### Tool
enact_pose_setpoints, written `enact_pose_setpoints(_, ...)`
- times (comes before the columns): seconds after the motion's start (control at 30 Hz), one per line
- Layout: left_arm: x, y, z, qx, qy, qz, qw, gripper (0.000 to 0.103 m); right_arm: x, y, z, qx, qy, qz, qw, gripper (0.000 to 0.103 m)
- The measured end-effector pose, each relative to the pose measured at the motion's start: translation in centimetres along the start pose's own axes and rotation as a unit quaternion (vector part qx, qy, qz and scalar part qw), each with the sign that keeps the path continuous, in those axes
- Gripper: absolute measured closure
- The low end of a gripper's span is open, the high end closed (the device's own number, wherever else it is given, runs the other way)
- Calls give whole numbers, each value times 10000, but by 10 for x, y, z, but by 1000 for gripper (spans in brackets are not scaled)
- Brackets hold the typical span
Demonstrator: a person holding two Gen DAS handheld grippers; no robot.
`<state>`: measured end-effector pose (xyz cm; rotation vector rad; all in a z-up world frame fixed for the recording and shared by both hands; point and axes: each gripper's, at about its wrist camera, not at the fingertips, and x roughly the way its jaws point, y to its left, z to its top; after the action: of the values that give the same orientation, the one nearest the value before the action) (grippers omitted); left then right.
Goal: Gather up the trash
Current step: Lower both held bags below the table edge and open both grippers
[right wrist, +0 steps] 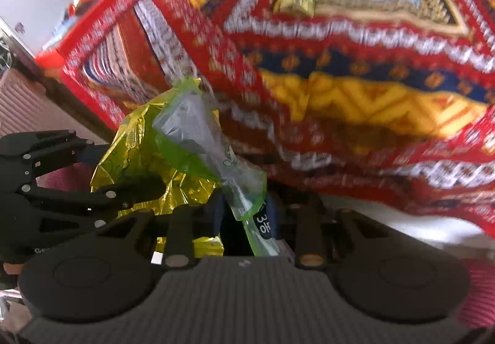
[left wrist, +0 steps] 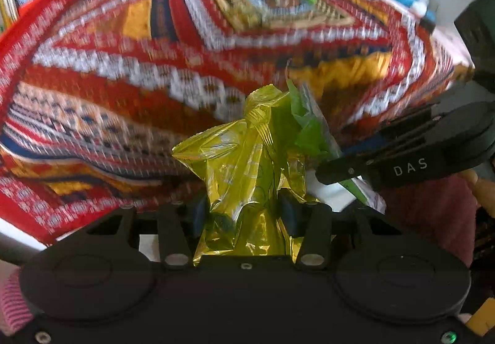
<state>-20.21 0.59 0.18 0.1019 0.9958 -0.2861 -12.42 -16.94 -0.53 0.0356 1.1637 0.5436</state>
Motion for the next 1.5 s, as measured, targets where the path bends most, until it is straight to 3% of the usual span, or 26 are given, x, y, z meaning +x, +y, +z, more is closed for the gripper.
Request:
enact_pose_setpoints(0.2, 33, 5, -9, 46, 495, 16, 9988, 57, 37, -3, -11, 26, 474, -54, 9989, 68)
enact_pose_setpoints(0.5, 70, 16, -15, -24, 905, -45, 9959, 55, 81, -8, -20, 111, 957, -104, 9953, 66)
enact_pose_setpoints(0.53, 73, 16, -16, -29, 928, -37, 9957, 53, 84, -9, -20, 104, 978, -99, 9951, 66)
enact_pose_setpoints(0.6, 78, 17, -18, -57, 978, -27, 9952, 50, 89, -9, -20, 91, 999, -119, 9949, 57)
enact_pose_setpoints(0.67, 82, 19, -19, -88, 1023, -34, 9947, 40, 93, -8, -20, 82, 1019, -128, 9947, 46)
enact_pose_setpoints(0.77, 88, 21, -20, -109, 1070, -82, 9942, 30, 99, -11, -18, 125, 1070, -103, 9941, 42)
enact_pose_setpoints(0.97, 94, 20, -19, 1, 1110, -84, 9938, 24, 106, -16, -16, 202, 1097, -107, 9937, 40)
enact_pose_setpoints(1.23, 75, 23, -11, -210, 772, -230, 9965, 23, 86, -17, -10, -14, 886, -208, 9958, 38)
enact_pose_setpoints(1.5, 7, 24, 20, -78, -106, -398, 9991, 18, 3, -3, 17, -297, -110, -190, 9993, 28)
